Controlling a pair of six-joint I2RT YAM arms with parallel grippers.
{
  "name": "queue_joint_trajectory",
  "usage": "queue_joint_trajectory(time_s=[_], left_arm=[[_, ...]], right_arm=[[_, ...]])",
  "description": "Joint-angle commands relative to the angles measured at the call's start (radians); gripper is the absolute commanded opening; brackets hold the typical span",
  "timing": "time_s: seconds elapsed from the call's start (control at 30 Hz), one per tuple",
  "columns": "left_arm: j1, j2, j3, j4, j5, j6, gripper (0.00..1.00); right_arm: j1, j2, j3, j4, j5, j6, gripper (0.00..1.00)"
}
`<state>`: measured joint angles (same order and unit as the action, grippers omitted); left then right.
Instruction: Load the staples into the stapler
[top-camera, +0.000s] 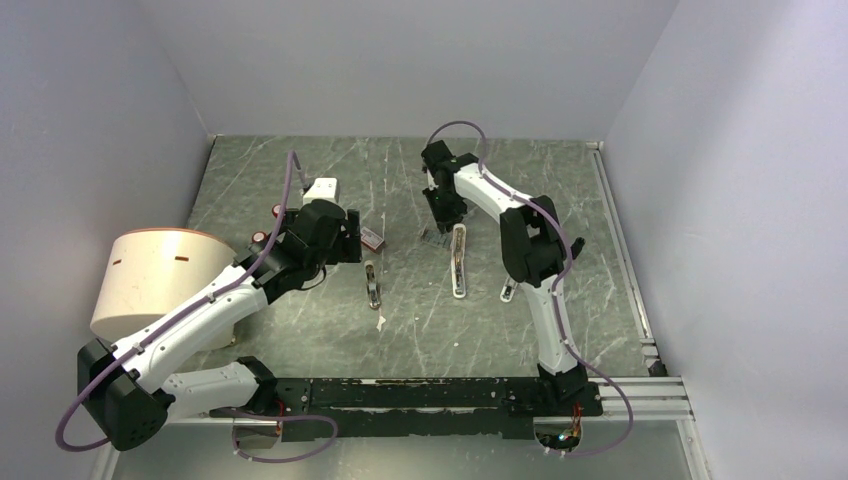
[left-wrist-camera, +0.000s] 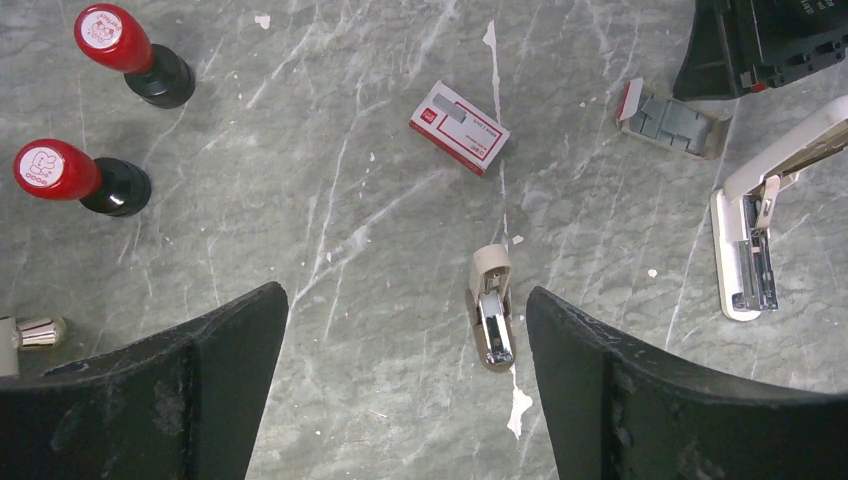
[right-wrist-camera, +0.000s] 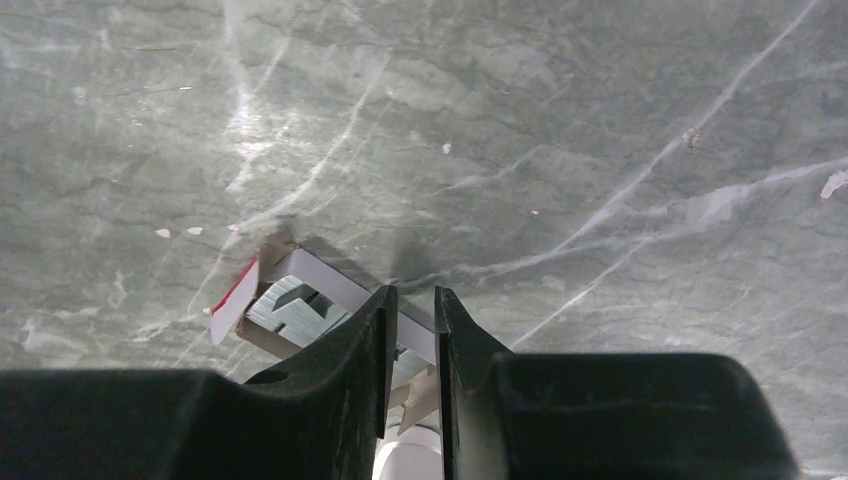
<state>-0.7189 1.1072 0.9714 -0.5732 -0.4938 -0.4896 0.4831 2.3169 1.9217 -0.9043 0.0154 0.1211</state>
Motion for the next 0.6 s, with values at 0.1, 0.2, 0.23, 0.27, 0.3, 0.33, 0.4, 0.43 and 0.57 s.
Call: queue_joint_trajectory(time_s=[0.1, 0.2, 0.23, 0.27, 0.3, 0.33, 0.4, 0.43, 0.57], left_arm=[[0.005, -0.004, -0.001, 0.004, -0.021, -0.002, 0.93], [0.004, -0.007, -0.004, 0.004, -0.023, -0.002, 0.93], [0.004, -0.009, -0.004, 0.004, -0.022, -0.003, 0.93], [0.004, -0.01, -0.003, 0.004, -0.022, -0.002, 0.93], [0.005, -0.009, -0.004, 0.003, -0.022, -0.003, 0.93], [0.005, -0.009, -0.004, 0.004, -0.022, -0.003, 0.93], [0.004, -0.009, -0.005, 0.004, -0.022, -0.004, 0.93], [0.004, -0.009, -0.006, 0.004, -0.021, -0.004, 0.93], [0.004, -0.009, -0.009, 0.007, -0.017, -0.007, 0.93]], right_arm=[[0.042, -0.004, 0.047, -0.029, 0.003, -0.05, 0.25], [0.051, 0.001, 0.052, -0.033, 0.004, -0.051, 0.25], [0.056, 0.003, 0.054, -0.035, 0.006, -0.052, 0.25], [0.06, 0.004, 0.053, -0.036, 0.011, -0.051, 0.25], [0.062, 0.003, 0.05, -0.033, 0.02, -0.047, 0.25], [0.064, 0.0, 0.048, -0.031, 0.032, -0.043, 0.25], [0.064, -0.01, 0.045, -0.02, 0.088, -0.025, 0.25], [0.065, -0.016, 0.044, -0.014, 0.116, -0.015, 0.25], [0.064, -0.02, 0.045, 0.004, 0.239, 0.03, 0.25]])
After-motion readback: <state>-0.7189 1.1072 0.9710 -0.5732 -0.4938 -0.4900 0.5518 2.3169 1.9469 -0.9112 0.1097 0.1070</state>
